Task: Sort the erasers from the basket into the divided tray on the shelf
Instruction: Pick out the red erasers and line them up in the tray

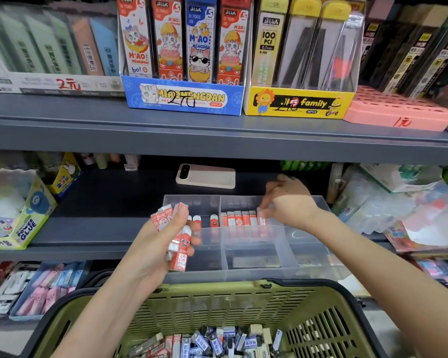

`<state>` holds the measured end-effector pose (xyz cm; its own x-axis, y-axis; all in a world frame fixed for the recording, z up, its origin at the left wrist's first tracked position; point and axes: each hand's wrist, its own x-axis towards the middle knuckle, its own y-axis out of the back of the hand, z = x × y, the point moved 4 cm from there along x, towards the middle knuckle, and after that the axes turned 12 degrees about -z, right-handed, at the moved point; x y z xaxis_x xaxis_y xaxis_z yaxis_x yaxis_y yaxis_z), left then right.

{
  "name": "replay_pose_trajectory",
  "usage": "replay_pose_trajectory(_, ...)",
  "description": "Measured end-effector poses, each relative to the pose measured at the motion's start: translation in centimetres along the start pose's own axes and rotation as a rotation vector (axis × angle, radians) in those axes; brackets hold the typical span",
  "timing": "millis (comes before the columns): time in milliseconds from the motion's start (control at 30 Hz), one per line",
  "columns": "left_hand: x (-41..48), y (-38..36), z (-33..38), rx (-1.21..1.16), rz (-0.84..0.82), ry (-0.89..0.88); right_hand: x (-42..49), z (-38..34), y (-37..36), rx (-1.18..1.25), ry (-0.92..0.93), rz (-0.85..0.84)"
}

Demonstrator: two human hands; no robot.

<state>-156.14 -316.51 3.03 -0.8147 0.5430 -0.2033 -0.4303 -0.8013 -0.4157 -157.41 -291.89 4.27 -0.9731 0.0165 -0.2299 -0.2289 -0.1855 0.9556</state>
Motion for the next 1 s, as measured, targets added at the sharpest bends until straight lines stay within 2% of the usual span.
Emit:
replay_pose_trajectory(133, 0.0, 0.2, 0.0, -0.004, -0.006, 0.0, 0.0, -0.4, -0.4, -0.09, 0.004, -0.014)
replay_pose_trajectory(267, 0.0, 0.2, 0.0, -0.008, -0.014, 0.003, -1.3, 0.9, 0.0, 0.105, -0.137, 0.227)
replay_pose_trajectory(300, 0.0, 0.2, -0.1, -0.009, -0.011, 0.005, -1.4, 1.0, -0.1, 0.127, -0.169, 0.232)
replay_pose_trajectory(467, 0.1, 0.2, -0.1, -0.023, 0.001, 0.007, -0.2, 0.4, -1.8, 0.182, -0.218, -0.119)
replay_pose_trajectory(567, 0.1, 0.1, -0.1, -0.043, 0.003, 0.009, 0.3, 0.8, -1.6, 0.163, -0.242, -0.215)
replay_pose_trajectory(633, 0.0, 0.0, 0.0, -0.071, 0.001, 0.014, -0.2, 0.4, -1.0, 0.179, -0.256, -0.158)
replay_pose_trajectory(700, -0.1, -0.1, 0.0, -0.119, -0.001, 0.025, -1.6, -1.1, 0.1, 0.232, -0.251, 0.065)
replay_pose_trajectory(767, -0.3, -0.3, -0.1, -0.203, 0.027, 0.025, -3.7, -3.9, 1.6, 0.369, -0.148, 0.388)
replay_pose_trajectory(800, -0.4, -0.4, -0.1, -0.256, 0.064, 0.006, -5.0, -5.7, 2.3, 0.486, -0.062, 0.485)
replay_pose_trajectory(833, -0.6, -0.4, -0.1, -0.311, 0.102, -0.03, -6.0, -7.6, 2.7, 0.652, 0.03, 0.482)
replay_pose_trajectory(900, -1.0, -0.7, 0.1, -0.379, 0.133, -0.11, -7.2, -11.1, 3.0, 1.028, 0.162, 0.287)
replay_pose_trajectory(1000, -1.6, -0.9, 0.2, -0.299, 0.115, -0.143, -7.5, -14.3, 2.8, 1.398, 0.227, 0.012)
